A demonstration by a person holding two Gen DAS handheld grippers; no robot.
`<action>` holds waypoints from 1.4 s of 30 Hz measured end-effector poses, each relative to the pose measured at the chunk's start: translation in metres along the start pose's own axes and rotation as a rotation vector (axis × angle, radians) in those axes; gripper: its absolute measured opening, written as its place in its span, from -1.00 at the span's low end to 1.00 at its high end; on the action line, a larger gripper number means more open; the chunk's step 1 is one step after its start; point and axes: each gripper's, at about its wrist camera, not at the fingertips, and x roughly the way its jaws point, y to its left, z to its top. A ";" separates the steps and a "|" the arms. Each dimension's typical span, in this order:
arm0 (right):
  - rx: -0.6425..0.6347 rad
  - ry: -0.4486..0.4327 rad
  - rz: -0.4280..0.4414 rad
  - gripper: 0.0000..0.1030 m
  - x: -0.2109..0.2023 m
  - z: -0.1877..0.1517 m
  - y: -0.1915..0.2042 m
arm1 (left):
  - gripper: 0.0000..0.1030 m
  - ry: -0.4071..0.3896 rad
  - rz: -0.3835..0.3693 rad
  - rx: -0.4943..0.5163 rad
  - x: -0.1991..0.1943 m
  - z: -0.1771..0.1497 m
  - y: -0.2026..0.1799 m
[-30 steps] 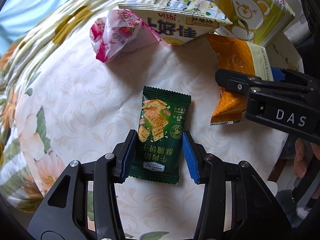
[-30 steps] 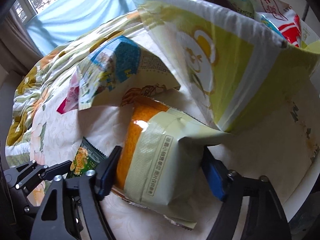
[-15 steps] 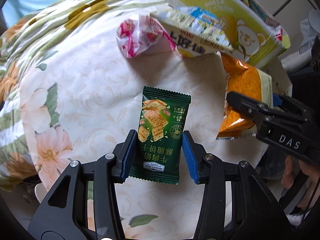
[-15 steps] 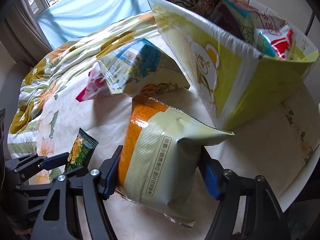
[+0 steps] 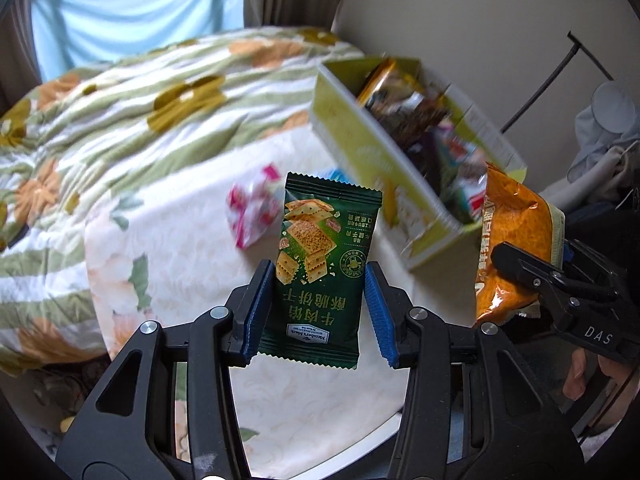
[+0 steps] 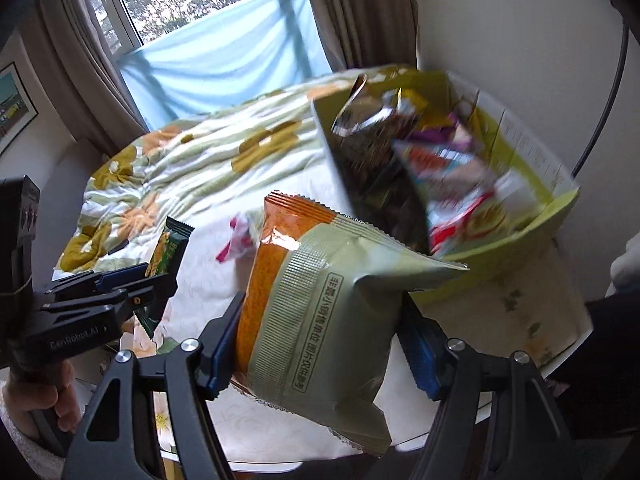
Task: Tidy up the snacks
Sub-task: 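Drop the green cracker packet into the box with left tool while right tool drops orange-green bag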
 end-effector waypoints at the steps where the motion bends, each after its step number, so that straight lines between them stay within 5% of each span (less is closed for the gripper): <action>1: -0.008 -0.011 0.000 0.28 -0.005 0.007 -0.006 | -0.19 -0.017 0.003 0.007 -0.005 0.006 -0.011; 7: -0.051 -0.063 -0.001 0.29 -0.026 0.053 -0.064 | -0.19 -0.093 -0.031 -0.023 -0.005 0.054 -0.071; 14: -0.091 -0.057 0.016 0.29 -0.027 0.089 -0.126 | -0.19 -0.102 -0.055 -0.022 0.041 0.114 -0.150; 23: -0.135 -0.003 0.062 0.29 -0.004 0.115 -0.173 | -0.19 -0.058 0.015 -0.055 0.109 0.172 -0.199; 26: -0.139 0.022 0.077 0.29 0.006 0.119 -0.182 | -0.03 -0.037 0.058 -0.055 0.124 0.183 -0.205; 29: -0.128 0.043 0.093 0.29 0.013 0.119 -0.188 | 0.98 -0.047 0.112 -0.082 0.122 0.183 -0.201; 32: -0.112 0.053 0.096 0.28 0.016 0.118 -0.192 | 0.99 -0.064 0.081 -0.121 0.109 0.173 -0.190; 42: -0.175 0.056 0.093 0.30 0.022 0.128 -0.179 | 0.99 -0.098 0.160 -0.151 0.061 0.118 -0.158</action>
